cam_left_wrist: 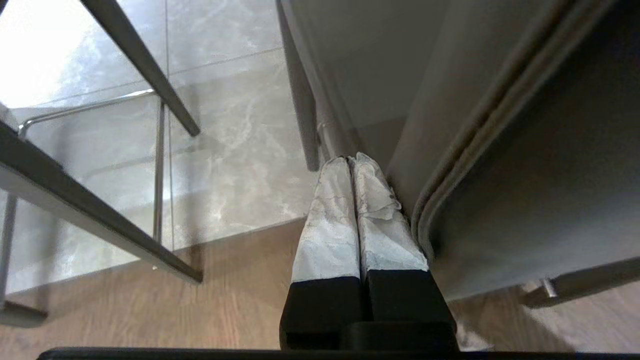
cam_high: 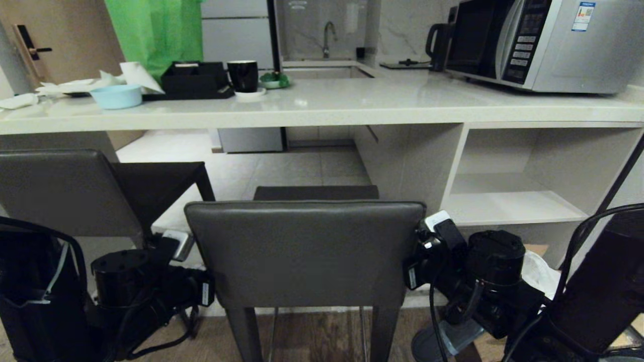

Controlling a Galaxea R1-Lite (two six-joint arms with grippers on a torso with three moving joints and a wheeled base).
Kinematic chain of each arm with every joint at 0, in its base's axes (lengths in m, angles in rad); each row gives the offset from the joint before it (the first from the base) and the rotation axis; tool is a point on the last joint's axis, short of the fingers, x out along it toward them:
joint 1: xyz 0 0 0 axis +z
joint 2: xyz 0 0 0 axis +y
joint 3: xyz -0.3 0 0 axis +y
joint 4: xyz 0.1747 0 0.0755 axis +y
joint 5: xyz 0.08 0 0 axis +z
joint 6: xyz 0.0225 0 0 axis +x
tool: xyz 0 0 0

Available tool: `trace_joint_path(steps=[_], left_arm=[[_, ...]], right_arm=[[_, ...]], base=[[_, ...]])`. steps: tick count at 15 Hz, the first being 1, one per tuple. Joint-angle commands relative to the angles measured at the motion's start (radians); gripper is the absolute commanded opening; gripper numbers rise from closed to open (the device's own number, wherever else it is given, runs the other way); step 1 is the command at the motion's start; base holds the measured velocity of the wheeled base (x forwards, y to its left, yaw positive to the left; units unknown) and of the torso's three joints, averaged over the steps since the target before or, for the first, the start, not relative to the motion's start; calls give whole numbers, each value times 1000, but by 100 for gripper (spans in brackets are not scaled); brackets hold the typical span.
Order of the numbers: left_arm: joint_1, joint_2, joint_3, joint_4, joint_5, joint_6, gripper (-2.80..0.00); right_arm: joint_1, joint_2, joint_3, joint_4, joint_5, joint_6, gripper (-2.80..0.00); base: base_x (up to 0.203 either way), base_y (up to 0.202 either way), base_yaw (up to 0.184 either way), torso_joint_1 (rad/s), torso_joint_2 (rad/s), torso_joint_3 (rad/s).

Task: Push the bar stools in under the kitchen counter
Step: Push the gray chair back under the dining table

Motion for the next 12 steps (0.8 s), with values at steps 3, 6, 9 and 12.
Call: trace_joint_path(steps=[3,6,9,12], left_arm=[[9,0,-40,-11,9,2,-280],[-12,11,-97,-11,17,7,-280],[-7,39,-109,-11,19,8,-280],[-12,42,-103,-11,18,9,-280]], right_arm=[[11,15,-12,-5,-22,1,-280],[11,10,-19,-5,-23,1,-280],[36,36,-16,-13,-38,18,-280],[39,39,-19,-20,-47,24,-280]], base=[[0,0,0,0,0,0],[0,0,0,0,0,0],[43,0,0,1,1,0],[190,0,2,4,1,3]])
